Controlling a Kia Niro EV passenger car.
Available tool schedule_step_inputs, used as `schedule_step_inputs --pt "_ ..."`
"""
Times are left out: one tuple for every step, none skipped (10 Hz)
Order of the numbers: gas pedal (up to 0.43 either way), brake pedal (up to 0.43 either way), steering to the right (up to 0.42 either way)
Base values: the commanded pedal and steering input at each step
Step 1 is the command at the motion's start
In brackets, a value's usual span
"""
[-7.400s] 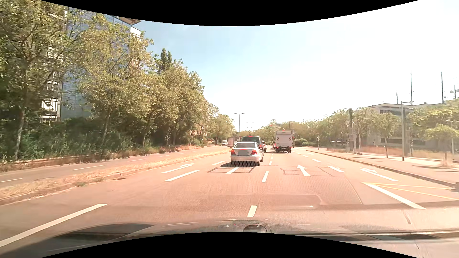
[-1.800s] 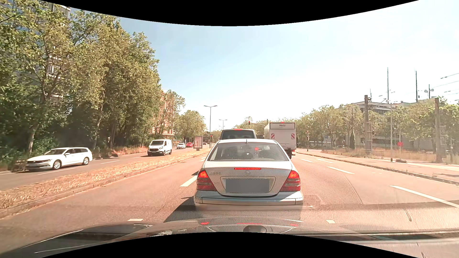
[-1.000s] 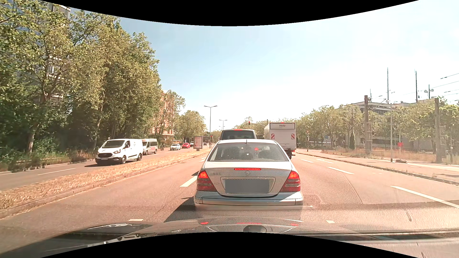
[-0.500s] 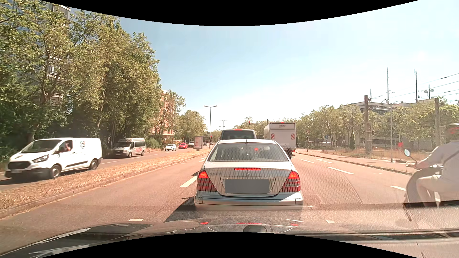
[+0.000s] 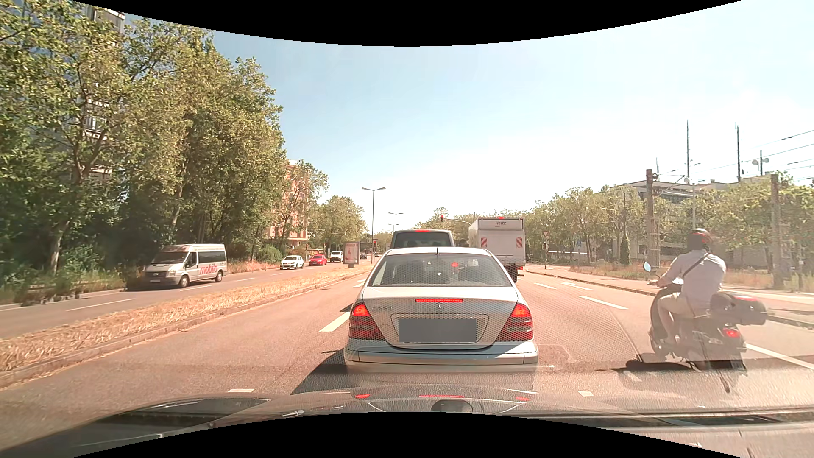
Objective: Follow the waypoints while adhering to traffic rules and regulations
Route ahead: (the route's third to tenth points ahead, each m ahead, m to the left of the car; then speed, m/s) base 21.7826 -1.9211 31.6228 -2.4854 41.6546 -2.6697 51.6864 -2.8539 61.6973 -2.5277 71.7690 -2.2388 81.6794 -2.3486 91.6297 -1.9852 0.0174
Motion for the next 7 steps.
schedule_step_inputs --pt "0.0 0.207 0.092" --pt "0.0 0.213 0.093" --pt "0.0 0.213 0.092" --pt "0.0 0.213 0.092" --pt "0.0 0.213 0.092" --pt "0.0 0.213 0.092" --pt "0.0 0.213 0.092"
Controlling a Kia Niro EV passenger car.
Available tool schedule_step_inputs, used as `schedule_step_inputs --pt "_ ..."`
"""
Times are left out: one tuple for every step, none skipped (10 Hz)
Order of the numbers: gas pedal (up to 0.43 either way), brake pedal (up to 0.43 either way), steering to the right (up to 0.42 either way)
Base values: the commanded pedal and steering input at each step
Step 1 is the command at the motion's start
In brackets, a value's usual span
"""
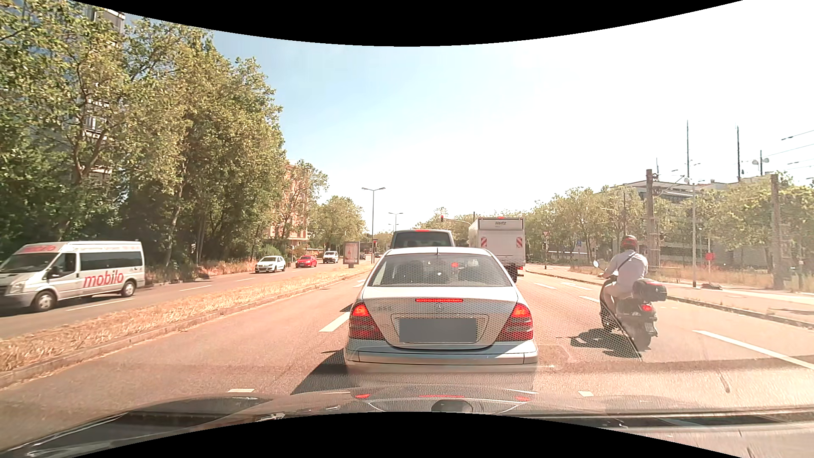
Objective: Follow the waypoints while adhering to traffic rules and regulations
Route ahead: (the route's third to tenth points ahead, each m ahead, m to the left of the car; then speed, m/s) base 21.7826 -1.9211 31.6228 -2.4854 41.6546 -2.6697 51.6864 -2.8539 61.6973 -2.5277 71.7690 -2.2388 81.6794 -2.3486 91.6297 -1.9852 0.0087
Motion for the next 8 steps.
schedule_step_inputs --pt "0.0 0.213 0.092" --pt "0.0 0.213 0.092" --pt "0.0 0.22 0.091" --pt "0.0 0.213 0.091" --pt "0.0 0.213 0.091" --pt "0.0 0.213 0.091" --pt "0.0 0.213 0.091" --pt "0.0 0.213 0.091"
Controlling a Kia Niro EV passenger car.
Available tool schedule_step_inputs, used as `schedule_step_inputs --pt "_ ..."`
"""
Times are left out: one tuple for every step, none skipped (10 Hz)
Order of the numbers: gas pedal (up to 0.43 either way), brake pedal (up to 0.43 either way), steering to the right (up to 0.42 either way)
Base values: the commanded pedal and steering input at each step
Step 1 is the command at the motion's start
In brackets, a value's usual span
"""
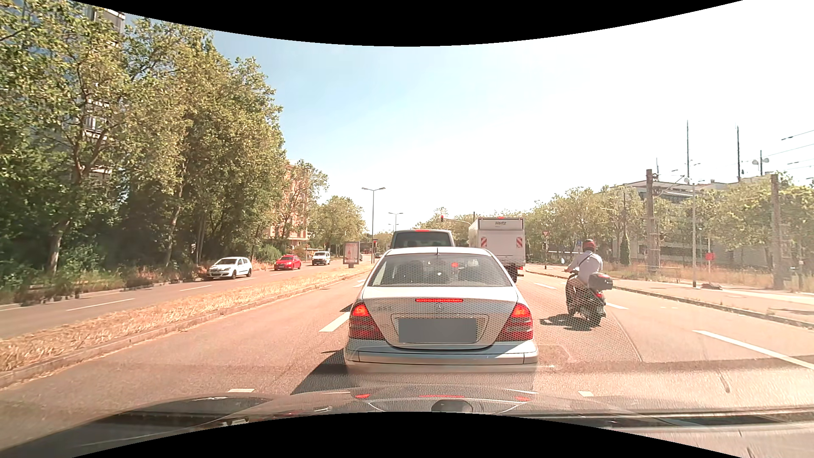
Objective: Follow the waypoints while adhering to traffic rules and regulations
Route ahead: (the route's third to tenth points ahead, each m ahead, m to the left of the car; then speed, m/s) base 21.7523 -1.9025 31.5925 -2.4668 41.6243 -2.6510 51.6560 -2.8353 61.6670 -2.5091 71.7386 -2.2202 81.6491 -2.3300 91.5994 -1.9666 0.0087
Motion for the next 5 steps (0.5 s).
schedule_step_inputs --pt "0.0 0.213 0.091" --pt "0.0 0.213 0.091" --pt "0.0 0.213 0.091" --pt "0.0 0.213 0.091" --pt "0.0 0.213 0.091"
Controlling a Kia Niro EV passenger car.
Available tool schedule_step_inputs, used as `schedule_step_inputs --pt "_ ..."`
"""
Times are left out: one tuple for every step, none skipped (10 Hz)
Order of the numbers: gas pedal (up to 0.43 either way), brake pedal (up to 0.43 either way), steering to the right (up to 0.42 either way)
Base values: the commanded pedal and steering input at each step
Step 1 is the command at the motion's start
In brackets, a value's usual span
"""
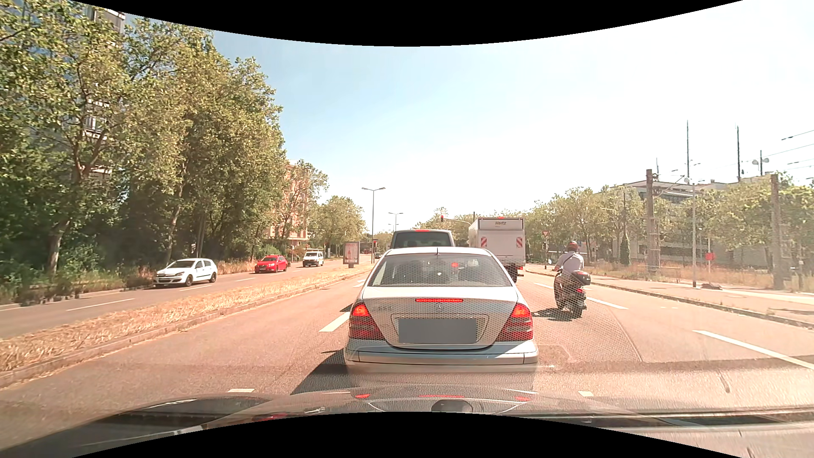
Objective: Follow the waypoints while adhering to traffic rules and regulations
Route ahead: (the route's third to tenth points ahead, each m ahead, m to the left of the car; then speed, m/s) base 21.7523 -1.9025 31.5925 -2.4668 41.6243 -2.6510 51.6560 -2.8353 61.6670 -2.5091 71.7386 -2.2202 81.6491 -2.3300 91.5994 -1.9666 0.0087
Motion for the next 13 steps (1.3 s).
schedule_step_inputs --pt "0.0 0.213 0.091" --pt "0.0 0.22 0.091" --pt "0.0 0.213 0.091" --pt "0.0 0.213 0.091" --pt "0.0 0.22 0.09" --pt "0.0 0.22 0.091" --pt "0.0 0.213 0.091" --pt "0.0 0.213 0.091" --pt "0.0 0.213 0.091" --pt "0.0 0.213 0.091" --pt "0.0 0.213 0.091" --pt "0.0 0.213 0.09" --pt "0.0 0.213 0.09"
